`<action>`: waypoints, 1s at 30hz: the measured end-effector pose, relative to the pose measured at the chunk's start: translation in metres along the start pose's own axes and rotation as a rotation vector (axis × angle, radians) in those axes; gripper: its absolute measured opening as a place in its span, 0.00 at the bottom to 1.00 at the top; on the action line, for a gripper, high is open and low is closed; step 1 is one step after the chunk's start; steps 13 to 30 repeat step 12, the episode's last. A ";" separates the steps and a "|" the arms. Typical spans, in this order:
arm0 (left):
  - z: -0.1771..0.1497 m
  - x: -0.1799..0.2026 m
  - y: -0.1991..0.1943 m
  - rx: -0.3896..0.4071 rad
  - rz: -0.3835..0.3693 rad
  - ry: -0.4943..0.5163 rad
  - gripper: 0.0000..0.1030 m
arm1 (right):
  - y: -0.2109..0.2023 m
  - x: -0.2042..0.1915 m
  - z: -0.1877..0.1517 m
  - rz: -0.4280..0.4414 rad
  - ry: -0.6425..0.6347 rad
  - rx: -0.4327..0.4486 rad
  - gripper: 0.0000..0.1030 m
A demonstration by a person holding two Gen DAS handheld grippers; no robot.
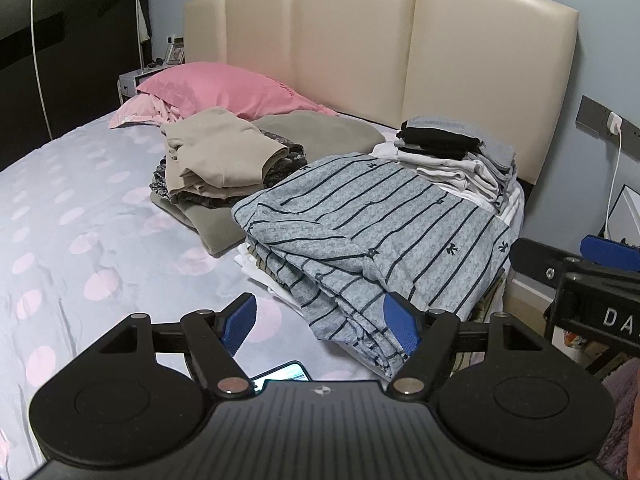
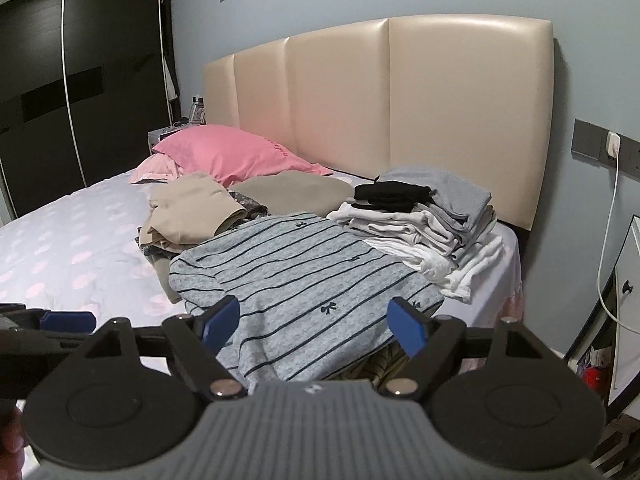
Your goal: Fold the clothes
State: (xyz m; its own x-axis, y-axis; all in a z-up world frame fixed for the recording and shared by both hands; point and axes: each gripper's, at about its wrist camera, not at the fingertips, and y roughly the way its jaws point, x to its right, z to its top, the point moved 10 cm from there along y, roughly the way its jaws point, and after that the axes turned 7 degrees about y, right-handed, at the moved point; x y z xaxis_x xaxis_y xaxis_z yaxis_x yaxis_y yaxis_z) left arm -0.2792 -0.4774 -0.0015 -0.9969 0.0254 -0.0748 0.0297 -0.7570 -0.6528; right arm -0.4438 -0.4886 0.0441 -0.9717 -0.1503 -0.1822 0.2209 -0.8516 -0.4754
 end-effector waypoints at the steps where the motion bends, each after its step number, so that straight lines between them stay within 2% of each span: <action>1: 0.000 0.001 0.000 0.000 -0.002 0.000 0.67 | 0.000 0.001 0.000 -0.002 0.004 0.001 0.80; 30: -0.001 0.004 -0.001 -0.002 -0.006 0.011 0.67 | -0.002 0.002 0.000 -0.003 0.005 0.008 0.80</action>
